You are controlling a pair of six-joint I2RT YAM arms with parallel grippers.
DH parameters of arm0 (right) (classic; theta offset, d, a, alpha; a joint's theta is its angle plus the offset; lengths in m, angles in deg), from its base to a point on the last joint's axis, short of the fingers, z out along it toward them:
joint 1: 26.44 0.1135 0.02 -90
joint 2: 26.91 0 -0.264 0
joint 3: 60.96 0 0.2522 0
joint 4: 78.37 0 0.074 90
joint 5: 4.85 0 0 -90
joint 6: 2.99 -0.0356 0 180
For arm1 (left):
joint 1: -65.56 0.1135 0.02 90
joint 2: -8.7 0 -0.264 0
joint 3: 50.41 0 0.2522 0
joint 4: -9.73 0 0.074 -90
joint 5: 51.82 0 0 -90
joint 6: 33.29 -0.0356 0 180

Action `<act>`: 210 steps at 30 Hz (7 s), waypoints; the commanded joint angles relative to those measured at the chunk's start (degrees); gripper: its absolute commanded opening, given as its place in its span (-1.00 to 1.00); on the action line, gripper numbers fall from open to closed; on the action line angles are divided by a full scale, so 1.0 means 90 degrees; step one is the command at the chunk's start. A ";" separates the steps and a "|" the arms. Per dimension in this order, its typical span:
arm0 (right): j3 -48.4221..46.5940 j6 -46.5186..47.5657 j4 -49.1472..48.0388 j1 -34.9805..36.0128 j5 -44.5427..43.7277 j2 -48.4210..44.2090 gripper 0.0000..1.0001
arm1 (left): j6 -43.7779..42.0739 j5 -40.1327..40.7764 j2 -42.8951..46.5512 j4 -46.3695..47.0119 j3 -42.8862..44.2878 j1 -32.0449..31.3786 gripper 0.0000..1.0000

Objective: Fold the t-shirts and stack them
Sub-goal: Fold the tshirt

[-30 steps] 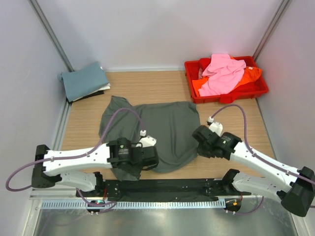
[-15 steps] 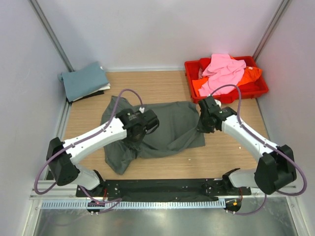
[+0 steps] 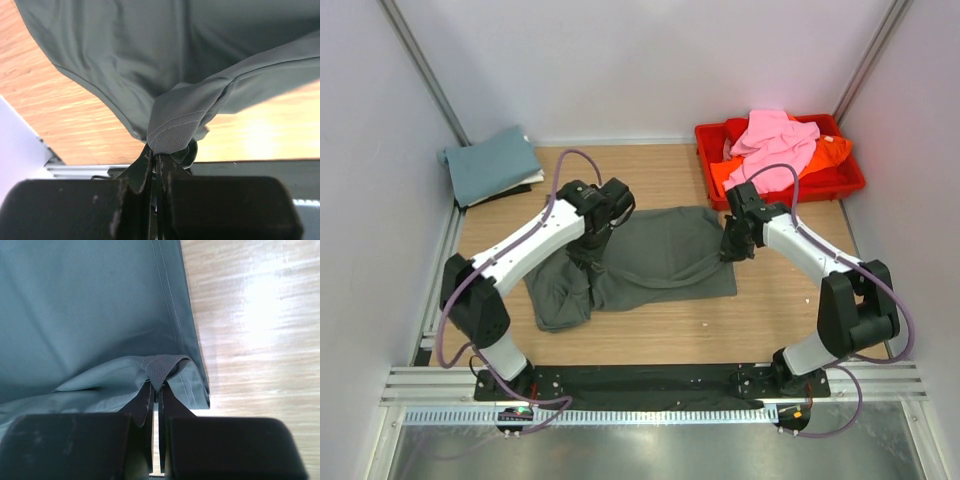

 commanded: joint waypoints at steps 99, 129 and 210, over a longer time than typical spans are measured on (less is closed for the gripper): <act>0.3316 -0.0693 -0.1657 -0.3528 0.1393 -0.2194 -0.05 | 0.1050 -0.0269 0.0497 0.2886 -0.3568 0.2078 -0.04; 0.0855 0.0381 -0.1189 -0.1682 -0.0275 -0.1230 -0.06 | 0.3151 -0.0571 0.2393 0.4438 -0.5188 0.0661 0.28; 0.0425 0.0382 -0.0992 -0.1673 -0.0784 0.0481 -0.15 | 0.3443 -0.0414 0.2881 0.4936 -0.6400 0.0661 -0.03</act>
